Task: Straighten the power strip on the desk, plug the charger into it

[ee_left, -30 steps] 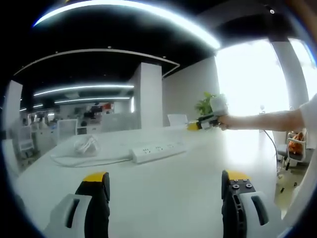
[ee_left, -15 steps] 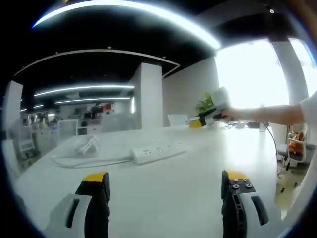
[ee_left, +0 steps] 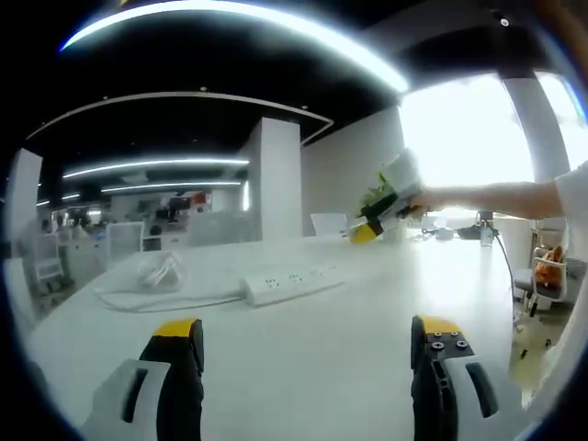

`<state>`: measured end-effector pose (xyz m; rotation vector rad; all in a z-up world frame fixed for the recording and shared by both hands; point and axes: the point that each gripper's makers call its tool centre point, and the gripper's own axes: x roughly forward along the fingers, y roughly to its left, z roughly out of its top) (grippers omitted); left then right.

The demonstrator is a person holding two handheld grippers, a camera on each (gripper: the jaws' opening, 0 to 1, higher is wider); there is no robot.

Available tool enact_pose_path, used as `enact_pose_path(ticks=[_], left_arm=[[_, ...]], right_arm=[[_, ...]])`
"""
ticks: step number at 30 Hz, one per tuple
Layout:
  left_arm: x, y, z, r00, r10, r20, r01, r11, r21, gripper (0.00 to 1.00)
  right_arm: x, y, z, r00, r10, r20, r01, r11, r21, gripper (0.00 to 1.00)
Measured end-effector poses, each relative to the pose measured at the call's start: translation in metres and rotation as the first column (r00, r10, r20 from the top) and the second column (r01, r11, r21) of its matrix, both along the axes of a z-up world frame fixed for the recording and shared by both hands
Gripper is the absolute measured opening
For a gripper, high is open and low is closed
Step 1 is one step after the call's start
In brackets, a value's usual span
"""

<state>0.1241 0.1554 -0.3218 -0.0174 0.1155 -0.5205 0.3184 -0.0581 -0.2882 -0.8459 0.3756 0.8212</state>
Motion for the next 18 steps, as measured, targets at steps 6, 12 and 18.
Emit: enact_pose_path(ticks=[6, 12, 18], left_arm=[[0.001, 0.000, 0.001, 1.000, -0.002, -0.005, 0.002, 1.000, 0.003, 0.96], [0.002, 0.003, 0.004, 1.000, 0.005, -0.004, -0.005, 1.000, 0.009, 0.96], [0.002, 0.005, 0.005, 1.000, 0.012, -0.004, -0.012, 1.000, 0.008, 0.96]], right_arm=[[-0.003, 0.008, -0.002, 0.999, 0.042, -0.021, -0.044, 0.997, -0.069, 0.28], [-0.007, 0.010, -0.010, 0.996, 0.076, -0.047, -0.082, 0.985, -0.155, 0.28], [-0.009, 0.011, -0.016, 0.993, 0.094, -0.076, -0.108, 0.972, -0.209, 0.28]])
